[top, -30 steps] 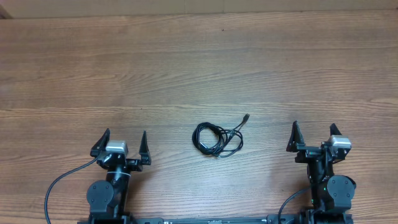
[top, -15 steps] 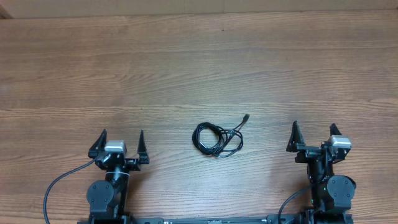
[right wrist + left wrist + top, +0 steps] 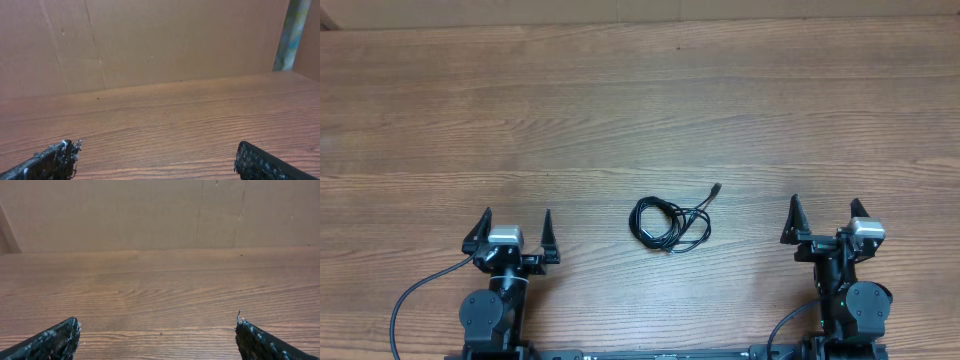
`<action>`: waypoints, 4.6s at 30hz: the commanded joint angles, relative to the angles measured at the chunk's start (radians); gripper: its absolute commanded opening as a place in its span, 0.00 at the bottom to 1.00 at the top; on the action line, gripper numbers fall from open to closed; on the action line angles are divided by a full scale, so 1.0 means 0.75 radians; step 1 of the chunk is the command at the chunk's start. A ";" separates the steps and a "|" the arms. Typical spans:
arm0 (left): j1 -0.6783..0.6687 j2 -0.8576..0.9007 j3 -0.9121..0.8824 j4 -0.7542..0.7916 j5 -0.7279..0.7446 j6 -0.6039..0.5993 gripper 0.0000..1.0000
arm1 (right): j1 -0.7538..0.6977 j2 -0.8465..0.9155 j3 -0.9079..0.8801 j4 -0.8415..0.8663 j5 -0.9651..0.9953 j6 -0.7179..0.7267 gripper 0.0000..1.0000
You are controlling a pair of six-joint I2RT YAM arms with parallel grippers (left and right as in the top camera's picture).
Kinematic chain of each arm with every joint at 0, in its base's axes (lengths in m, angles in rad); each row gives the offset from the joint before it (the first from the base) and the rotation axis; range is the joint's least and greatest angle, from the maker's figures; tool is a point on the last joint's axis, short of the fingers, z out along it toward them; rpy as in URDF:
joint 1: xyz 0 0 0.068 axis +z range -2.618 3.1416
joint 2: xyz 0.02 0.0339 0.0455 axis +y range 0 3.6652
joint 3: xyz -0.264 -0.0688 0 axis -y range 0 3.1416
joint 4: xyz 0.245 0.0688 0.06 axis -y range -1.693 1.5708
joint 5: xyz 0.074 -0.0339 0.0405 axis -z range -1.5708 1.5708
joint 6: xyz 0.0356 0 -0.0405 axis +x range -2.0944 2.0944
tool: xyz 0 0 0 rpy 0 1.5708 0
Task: Untangle cables
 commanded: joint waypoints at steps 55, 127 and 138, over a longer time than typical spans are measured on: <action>-0.009 -0.009 -0.006 -0.002 -0.017 0.030 1.00 | -0.002 -0.013 -0.014 0.009 -0.003 -0.007 1.00; -0.009 -0.009 -0.006 0.001 -0.051 0.035 0.99 | -0.002 -0.013 -0.014 0.009 -0.003 -0.007 1.00; -0.008 -0.009 -0.005 0.047 0.012 -0.005 1.00 | -0.002 -0.013 -0.014 0.009 -0.003 -0.007 1.00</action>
